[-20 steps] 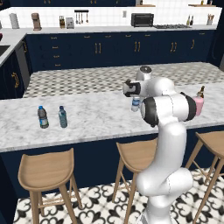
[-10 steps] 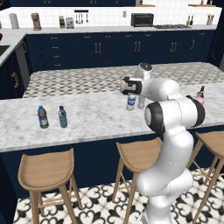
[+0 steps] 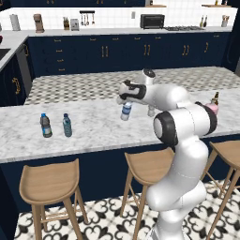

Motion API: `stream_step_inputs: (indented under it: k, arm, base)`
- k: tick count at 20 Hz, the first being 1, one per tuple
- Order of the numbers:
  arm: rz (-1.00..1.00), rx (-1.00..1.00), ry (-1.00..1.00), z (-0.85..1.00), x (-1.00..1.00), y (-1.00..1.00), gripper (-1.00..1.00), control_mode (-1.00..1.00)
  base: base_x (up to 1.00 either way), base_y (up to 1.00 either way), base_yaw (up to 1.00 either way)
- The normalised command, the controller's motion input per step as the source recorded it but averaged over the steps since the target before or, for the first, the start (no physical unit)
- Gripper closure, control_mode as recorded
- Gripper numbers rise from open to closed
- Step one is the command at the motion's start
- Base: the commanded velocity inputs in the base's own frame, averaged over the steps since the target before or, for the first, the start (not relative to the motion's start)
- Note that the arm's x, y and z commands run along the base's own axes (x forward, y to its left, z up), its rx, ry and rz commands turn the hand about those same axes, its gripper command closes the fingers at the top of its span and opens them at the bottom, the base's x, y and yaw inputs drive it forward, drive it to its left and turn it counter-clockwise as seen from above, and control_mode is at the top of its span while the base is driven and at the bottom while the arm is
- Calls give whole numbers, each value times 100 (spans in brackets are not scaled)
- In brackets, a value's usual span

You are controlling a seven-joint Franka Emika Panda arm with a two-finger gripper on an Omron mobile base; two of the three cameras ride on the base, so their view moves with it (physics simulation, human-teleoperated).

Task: Move the plastic bottles in the middle to the plastics group, and the glass bottles in the middle to the glass group.

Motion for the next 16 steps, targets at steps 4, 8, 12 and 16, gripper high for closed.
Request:
stream_step_inputs:
  k: [4, 8, 12, 16]
  arm:
    - [6, -5, -1, -7, 4, 87, 100, -100]
    - [10, -8, 4, -11, 0, 100, 100, -100]
    - [10, -7, 7, 0, 0, 100, 100, -100]
    - [11, -5, 15, 0, 0, 89, 100, -100]
  base:
    - [0, 0, 0]
    - [0, 0, 0]
    - [0, 0, 0]
    - [0, 0, 0]
